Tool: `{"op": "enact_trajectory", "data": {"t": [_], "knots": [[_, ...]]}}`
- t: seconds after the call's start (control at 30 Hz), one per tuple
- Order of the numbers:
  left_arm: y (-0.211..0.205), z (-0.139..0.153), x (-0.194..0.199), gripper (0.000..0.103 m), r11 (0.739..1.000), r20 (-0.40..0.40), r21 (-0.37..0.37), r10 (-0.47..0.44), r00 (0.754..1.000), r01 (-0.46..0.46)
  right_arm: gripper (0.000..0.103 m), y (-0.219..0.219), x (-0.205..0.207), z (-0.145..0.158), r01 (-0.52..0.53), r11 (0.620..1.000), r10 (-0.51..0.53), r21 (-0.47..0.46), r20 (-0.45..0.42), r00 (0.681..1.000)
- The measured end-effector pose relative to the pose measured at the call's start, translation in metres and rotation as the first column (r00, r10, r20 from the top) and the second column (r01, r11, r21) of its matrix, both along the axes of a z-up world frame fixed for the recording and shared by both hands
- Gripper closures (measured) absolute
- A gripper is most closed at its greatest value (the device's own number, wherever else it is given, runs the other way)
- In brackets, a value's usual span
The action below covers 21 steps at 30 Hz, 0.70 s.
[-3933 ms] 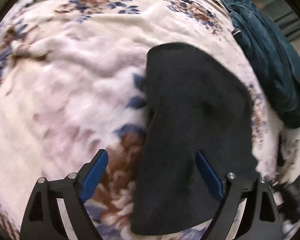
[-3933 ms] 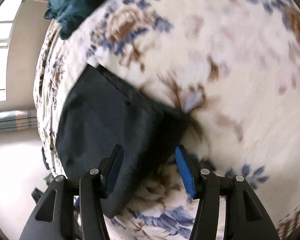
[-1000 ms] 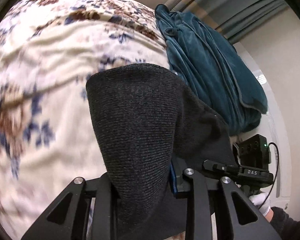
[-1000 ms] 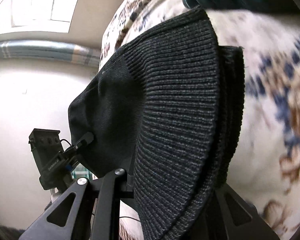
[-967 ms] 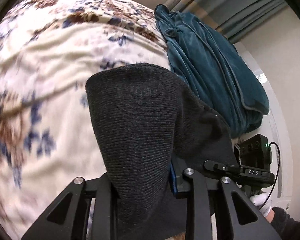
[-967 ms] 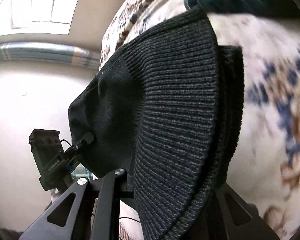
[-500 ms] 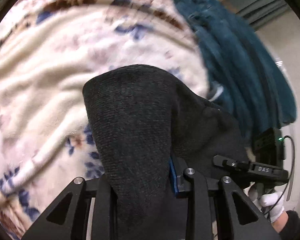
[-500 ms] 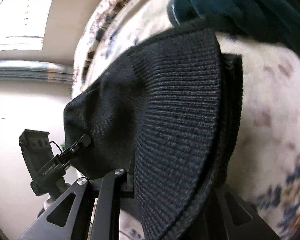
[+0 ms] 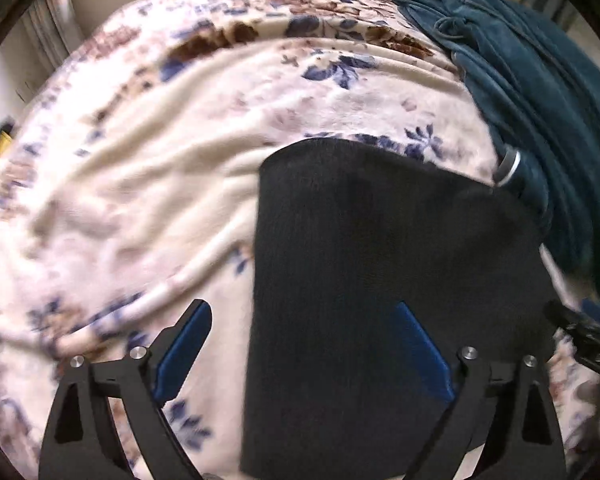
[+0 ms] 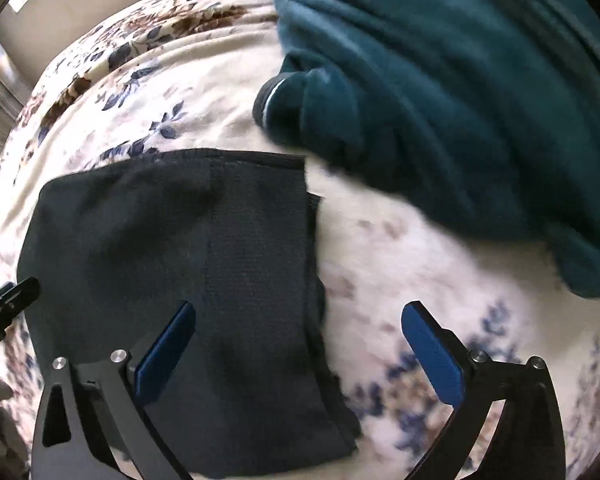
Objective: Fold small clothes
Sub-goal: 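Set the folded sweater flat on the bedspread and open both tools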
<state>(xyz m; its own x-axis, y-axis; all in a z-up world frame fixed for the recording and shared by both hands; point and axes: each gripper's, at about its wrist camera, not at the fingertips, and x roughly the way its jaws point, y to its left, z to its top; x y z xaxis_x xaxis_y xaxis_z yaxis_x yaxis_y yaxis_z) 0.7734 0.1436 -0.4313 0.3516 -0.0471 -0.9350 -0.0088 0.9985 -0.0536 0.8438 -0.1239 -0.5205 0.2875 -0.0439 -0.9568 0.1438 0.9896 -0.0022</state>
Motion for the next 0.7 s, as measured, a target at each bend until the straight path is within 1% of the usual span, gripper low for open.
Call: {"op": "enact_trajectory", "data": {"t": [0.03, 0.13, 0.17, 0.23, 0.37, 0.4, 0.43, 0.5, 0.53, 0.6, 0.7], "knots": [[-0.003, 0.008, -0.009, 0.009, 1.0, 0.019, 0.022, 0.004, 1.0, -0.004, 0.0, 0.008, -0.006, 0.008, 0.001, 1.0, -0.001, -0.03, 0.013, 1.0], [-0.008, 0.029, -0.03, 0.009, 0.999, 0.06, 0.032, 0.012, 0.998, -0.014, 0.0, 0.017, -0.033, 0.031, 0.007, 0.998, -0.004, -0.07, 0.042, 0.999], [-0.01, 0.036, -0.037, 0.009, 0.999, 0.067, 0.04, 0.012, 0.998, -0.015, 0.0, 0.009, -0.052, 0.047, 0.008, 0.997, -0.004, -0.077, 0.051, 0.999], [-0.016, 0.054, -0.053, 0.009, 0.998, 0.084, 0.065, 0.014, 0.996, -0.019, 0.0, 0.005, -0.078, 0.068, 0.006, 0.997, 0.0, -0.082, 0.073, 0.997], [-0.021, 0.088, -0.087, 0.009, 0.998, 0.11, 0.059, 0.017, 0.994, -0.024, 0.0, 0.01, -0.113, 0.11, 0.008, 0.996, 0.002, -0.089, 0.118, 0.993], [-0.02, 0.101, -0.101, 0.009, 0.998, 0.119, 0.06, 0.019, 0.993, -0.026, 0.0, 0.01, -0.122, 0.121, 0.004, 0.996, 0.008, -0.092, 0.126, 0.992], [-0.021, 0.109, -0.109, 0.009, 0.998, 0.126, 0.064, 0.02, 0.992, -0.029, 0.0, 0.009, -0.137, 0.138, 0.005, 0.995, 0.008, -0.095, 0.139, 0.99], [-0.019, 0.13, -0.13, 0.009, 0.997, 0.144, 0.072, 0.027, 0.989, -0.038, 0.0, 0.009, -0.157, 0.163, 0.002, 0.996, 0.012, -0.088, 0.16, 0.987], [-0.018, 0.145, -0.144, 0.009, 0.997, 0.156, 0.071, 0.032, 0.987, -0.043, 0.0, 0.01, -0.165, 0.174, 0.002, 0.996, 0.015, -0.094, 0.172, 0.985], [-0.017, 0.175, -0.169, 0.009, 0.997, 0.18, 0.065, 0.036, 0.983, -0.049, 0.0, 0.012, -0.189, 0.206, -0.005, 0.996, 0.024, -0.091, 0.201, 0.979], [-0.019, 0.214, -0.2, 0.009, 0.998, 0.21, 0.049, 0.039, 0.977, -0.05, 0.0, 0.016, -0.228, 0.259, -0.022, 0.995, 0.047, -0.099, 0.254, 0.966]]}}
